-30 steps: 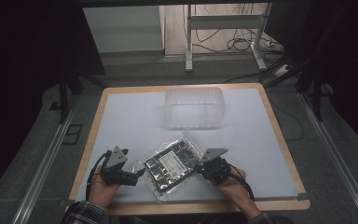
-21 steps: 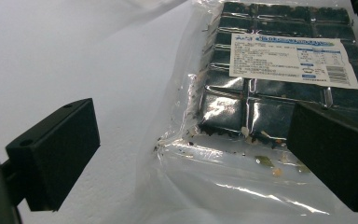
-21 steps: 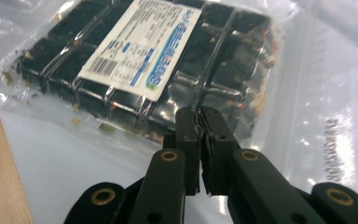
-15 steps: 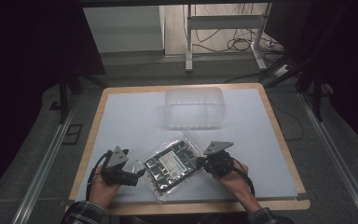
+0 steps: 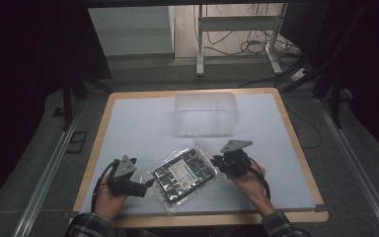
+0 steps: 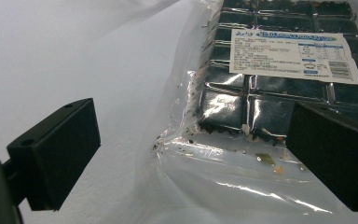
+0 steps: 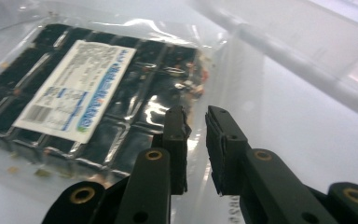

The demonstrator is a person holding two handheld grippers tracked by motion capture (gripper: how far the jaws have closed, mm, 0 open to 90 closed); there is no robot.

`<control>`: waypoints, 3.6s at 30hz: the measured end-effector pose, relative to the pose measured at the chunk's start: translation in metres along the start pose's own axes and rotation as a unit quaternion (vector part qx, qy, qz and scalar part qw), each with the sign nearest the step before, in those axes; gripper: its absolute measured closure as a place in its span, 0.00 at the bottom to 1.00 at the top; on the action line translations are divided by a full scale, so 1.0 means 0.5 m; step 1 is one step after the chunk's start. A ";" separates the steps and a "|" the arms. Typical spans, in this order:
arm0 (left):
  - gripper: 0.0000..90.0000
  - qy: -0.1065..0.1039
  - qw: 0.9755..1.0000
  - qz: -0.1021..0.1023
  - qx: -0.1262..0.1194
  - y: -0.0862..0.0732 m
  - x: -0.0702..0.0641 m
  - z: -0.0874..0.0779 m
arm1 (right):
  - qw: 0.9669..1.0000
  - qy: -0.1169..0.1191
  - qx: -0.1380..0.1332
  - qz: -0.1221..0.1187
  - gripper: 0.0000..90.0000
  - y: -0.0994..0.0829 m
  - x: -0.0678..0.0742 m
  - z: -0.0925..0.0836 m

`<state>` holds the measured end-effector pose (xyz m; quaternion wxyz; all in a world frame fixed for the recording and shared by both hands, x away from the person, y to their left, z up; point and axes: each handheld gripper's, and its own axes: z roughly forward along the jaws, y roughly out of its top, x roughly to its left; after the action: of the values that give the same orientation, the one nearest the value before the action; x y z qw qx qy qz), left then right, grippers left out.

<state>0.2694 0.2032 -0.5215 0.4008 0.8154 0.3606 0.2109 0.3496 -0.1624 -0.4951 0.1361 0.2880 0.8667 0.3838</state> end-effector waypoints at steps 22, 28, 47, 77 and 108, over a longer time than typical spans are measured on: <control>0.03 -0.003 1.000 0.010 0.011 0.000 -0.003 0.005 | 0.999 -0.003 0.005 0.032 0.55 -0.008 -0.060 0.037; 0.03 -0.002 1.000 0.014 0.013 0.000 -0.004 0.006 | 0.999 0.012 0.018 0.029 0.54 -0.012 -0.054 0.049; 0.03 -0.003 1.000 0.017 0.013 0.000 -0.007 0.008 | 0.998 0.021 0.047 0.019 0.76 -0.012 -0.029 0.063; 0.03 0.006 1.000 0.014 0.003 0.001 -0.005 0.000 | 0.996 0.057 0.016 0.060 0.98 0.013 -0.028 0.030; 0.03 0.007 1.000 0.001 -0.014 0.002 0.000 -0.009 | 0.995 0.086 -0.046 0.038 0.98 0.134 -0.012 -0.080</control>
<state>0.2672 0.2052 -0.5178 0.4095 0.8086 0.3598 0.2215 0.3625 -0.1533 -0.4187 0.0597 0.2805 0.8450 0.4514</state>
